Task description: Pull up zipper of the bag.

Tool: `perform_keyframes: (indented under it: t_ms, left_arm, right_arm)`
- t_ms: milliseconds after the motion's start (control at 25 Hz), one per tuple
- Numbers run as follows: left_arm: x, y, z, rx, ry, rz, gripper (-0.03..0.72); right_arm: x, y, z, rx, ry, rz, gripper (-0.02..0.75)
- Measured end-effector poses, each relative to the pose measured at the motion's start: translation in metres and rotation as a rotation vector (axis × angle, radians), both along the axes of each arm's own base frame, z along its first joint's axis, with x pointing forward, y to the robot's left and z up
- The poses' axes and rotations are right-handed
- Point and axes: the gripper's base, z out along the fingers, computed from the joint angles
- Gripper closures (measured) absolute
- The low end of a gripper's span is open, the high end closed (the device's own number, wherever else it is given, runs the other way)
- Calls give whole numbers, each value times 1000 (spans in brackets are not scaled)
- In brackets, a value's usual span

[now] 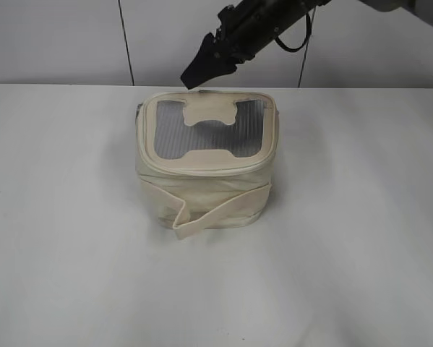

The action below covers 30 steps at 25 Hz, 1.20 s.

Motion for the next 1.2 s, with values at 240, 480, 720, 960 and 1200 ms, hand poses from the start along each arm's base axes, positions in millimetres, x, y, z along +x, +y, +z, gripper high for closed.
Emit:
perform_keyframes:
  t_ms: [240,480,720,960,1200]
  left_arm:
    - [0,0,0,0,0,0,457]
    - [5,0,1,-1,25,0,457]
    - [59,-19,28,-127,31,-181,456]
    - [153,-62,26,-247,94,-513,456]
    - [253,-63,-8,-356,236,-782,440]
  right_arm:
    - [0,8,-21,-41,38,7,297]
    - [0,11,-33,-59,65,12,550]
    - [-1,12,-33,-66,68,18,682]
    - [-1,12,-33,-66,70,17,684]
    - [-1,12,-33,-66,74,13,684]
